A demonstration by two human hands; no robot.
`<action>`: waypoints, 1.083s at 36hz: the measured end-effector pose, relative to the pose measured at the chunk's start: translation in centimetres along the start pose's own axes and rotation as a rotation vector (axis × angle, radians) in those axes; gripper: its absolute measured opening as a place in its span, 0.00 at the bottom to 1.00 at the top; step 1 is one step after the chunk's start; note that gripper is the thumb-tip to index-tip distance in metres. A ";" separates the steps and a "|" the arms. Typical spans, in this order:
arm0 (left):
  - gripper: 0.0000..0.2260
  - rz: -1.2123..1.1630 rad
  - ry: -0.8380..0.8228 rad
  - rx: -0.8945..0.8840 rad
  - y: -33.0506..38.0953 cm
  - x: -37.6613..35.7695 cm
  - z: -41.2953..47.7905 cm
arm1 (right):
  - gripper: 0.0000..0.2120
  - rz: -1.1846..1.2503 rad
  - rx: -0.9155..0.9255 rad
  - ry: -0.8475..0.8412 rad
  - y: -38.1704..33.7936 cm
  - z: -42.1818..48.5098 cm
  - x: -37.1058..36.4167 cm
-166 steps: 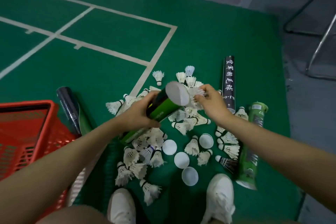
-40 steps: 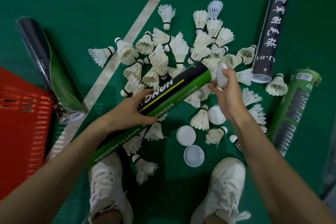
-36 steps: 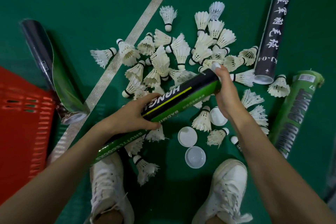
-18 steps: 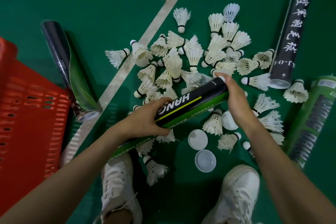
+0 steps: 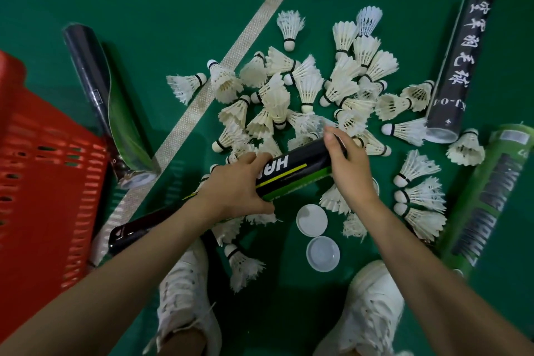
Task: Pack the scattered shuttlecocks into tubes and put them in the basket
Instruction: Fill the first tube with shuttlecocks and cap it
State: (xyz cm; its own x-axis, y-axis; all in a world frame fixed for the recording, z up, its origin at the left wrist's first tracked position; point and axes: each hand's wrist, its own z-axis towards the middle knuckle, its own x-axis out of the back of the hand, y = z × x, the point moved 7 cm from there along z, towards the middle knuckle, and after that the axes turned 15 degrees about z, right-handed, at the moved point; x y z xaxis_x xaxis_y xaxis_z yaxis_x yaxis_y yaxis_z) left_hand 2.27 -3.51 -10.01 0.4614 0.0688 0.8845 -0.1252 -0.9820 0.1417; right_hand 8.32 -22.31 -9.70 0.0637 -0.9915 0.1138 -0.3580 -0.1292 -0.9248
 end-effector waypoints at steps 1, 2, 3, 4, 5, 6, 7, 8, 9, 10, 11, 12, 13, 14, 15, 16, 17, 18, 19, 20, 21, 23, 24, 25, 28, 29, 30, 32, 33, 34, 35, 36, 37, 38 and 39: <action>0.40 0.029 0.012 0.002 0.2 -0.1 -0.1 | 0.15 0.002 -0.002 0.020 0.2 -0.1 0.0; 0.41 0.057 0.027 0.003 0.4 0.0 -0.2 | 0.14 0.008 -0.008 0.034 0.5 -0.1 0.0; 0.41 0.083 0.039 0.005 0.4 0.1 -0.2 | 0.14 0.018 -0.018 0.043 0.8 -0.1 0.0; 0.41 0.105 0.052 0.001 0.5 0.3 -0.2 | 0.15 0.026 -0.029 0.046 1.2 -0.1 0.0; 0.41 0.125 0.059 -0.005 0.4 0.4 -0.1 | 0.15 0.031 -0.045 0.046 1.7 0.0 0.0; 0.41 0.141 0.058 -0.011 0.4 0.4 -0.1 | 0.15 0.033 -0.063 0.044 2.2 -0.1 0.0; 0.41 0.155 0.050 -0.016 0.3 0.2 -0.1 | 0.16 0.035 -0.081 0.040 2.7 -0.1 0.0; 0.41 0.168 0.047 -0.018 0.3 0.0 -0.1 | 0.16 0.040 -0.098 0.028 3.3 -0.1 -0.2; 0.41 0.180 0.038 -0.017 0.2 -0.4 -0.2 | 0.16 0.047 -0.115 0.010 3.8 -0.1 -0.4; 0.42 0.188 0.022 -0.011 0.2 -0.7 -0.3 | 0.16 0.052 -0.129 -0.009 4.3 -0.2 -0.6; 0.42 0.191 0.002 -0.002 0.2 -1.0 -0.4 | 0.16 0.045 -0.133 -0.028 4.5 -0.2 -0.8; 0.42 0.186 -0.011 0.009 0.1 -1.3 -0.5 | 0.17 0.026 -0.134 -0.044 4.4 -0.1 -1.0; 0.42 0.175 -0.020 0.022 0.1 -1.5 -0.5 | 0.18 0.012 -0.130 -0.051 4.3 0.0 -1.1; 0.42 0.158 -0.022 0.034 0.0 -1.6 -0.6 | 0.19 0.013 -0.124 -0.042 4.1 0.2 -1.2; 0.41 0.135 -0.018 0.050 -0.1 -1.5 -0.7 | 0.20 0.036 -0.115 -0.021 3.8 0.3 -1.2; 0.41 0.103 -0.002 0.067 -0.3 -1.3 -0.8 | 0.21 0.077 -0.100 0.014 3.4 0.5 -1.1; 0.41 0.062 0.012 0.085 -0.6 -1.1 -0.9 | 0.20 0.138 -0.083 0.054 3.1 0.7 -1.1; 0.41 0.009 0.017 0.107 -0.9 -0.7 -1.1 | 0.19 0.197 -0.064 0.105 2.8 0.8 -1.0; 0.41 -0.063 0.020 0.134 -1.4 -0.3 -1.2 | 0.18 0.244 -0.051 0.160 2.5 0.9 -0.8; 0.41 -0.145 0.039 0.161 -2.1 0.3 -1.3 | 0.16 0.256 -0.039 0.203 2.3 1.1 -0.7; 0.42 -0.228 0.063 0.189 -2.9 0.9 -1.3 | 0.14 0.222 -0.025 0.215 2.3 1.4 -0.6; 0.45 -0.351 0.105 0.232 -4.3 1.9 -1.1 | 0.09 0.035 0.015 0.117 2.2 2.1 -1.3; 0.47 -0.385 0.107 0.251 -4.9 2.1 -0.8 | 0.10 -0.092 0.047 0.033 2.4 2.5 -2.0; 0.49 -0.403 0.086 0.270 -5.5 2.1 -0.5 | 0.12 -0.227 0.094 -0.053 2.6 2.6 -2.8; 0.52 -0.400 -0.030 0.292 -6.3 1.8 0.1 | 0.21 -0.668 0.258 -0.228 2.9 2.5 -4.9; 0.54 -0.399 -0.059 0.295 -6.4 1.7 0.2 | 0.24 -0.791 0.277 -0.269 3.1 2.4 -5.3; 0.55 -0.403 -0.075 0.296 -6.5 1.5 0.2 | 0.26 -0.882 0.275 -0.297 3.2 2.3 -5.5; 0.55 -0.432 -0.083 0.303 -6.6 1.3 0.0 | 0.29 -0.975 0.250 -0.310 3.5 2.3 -5.4; 0.54 -0.454 -0.080 0.310 -6.7 1.2 -0.2 | 0.28 -0.990 0.242 -0.296 3.5 2.4 -5.2; 0.51 -0.487 -0.068 0.306 -6.6 1.1 -0.3 | 0.26 -0.996 0.237 -0.276 3.4 2.5 -4.8; 0.48 -0.529 -0.054 0.304 -6.5 1.2 -0.5 | 0.25 -0.993 0.231 -0.260 3.6 2.6 -4.5; 0.44 -0.566 -0.041 0.295 -6.4 1.3 -0.6 | 0.23 -0.974 0.218 -0.252 3.8 2.8 -4.1; 0.41 -0.587 -0.035 0.287 -6.3 1.4 -0.7 | 0.22 -0.934 0.206 -0.244 4.0 2.9 -3.7; 0.39 -0.591 -0.036 0.278 -6.2 1.6 -0.8 | 0.18 -0.875 0.200 -0.227 4.0 3.0 -3.3; 0.39 -0.586 -0.038 0.270 -6.1 1.7 -0.8 | 0.15 -0.809 0.208 -0.196 3.9 3.0 -2.9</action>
State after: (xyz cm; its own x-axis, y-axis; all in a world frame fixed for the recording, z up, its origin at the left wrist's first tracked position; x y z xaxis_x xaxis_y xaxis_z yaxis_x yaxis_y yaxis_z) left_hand 3.10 2.71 -9.04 0.4180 0.6052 0.6775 0.3799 -0.7939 0.4748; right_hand 9.54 -19.93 -14.70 0.3925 -0.5719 0.7204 0.0441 -0.7706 -0.6358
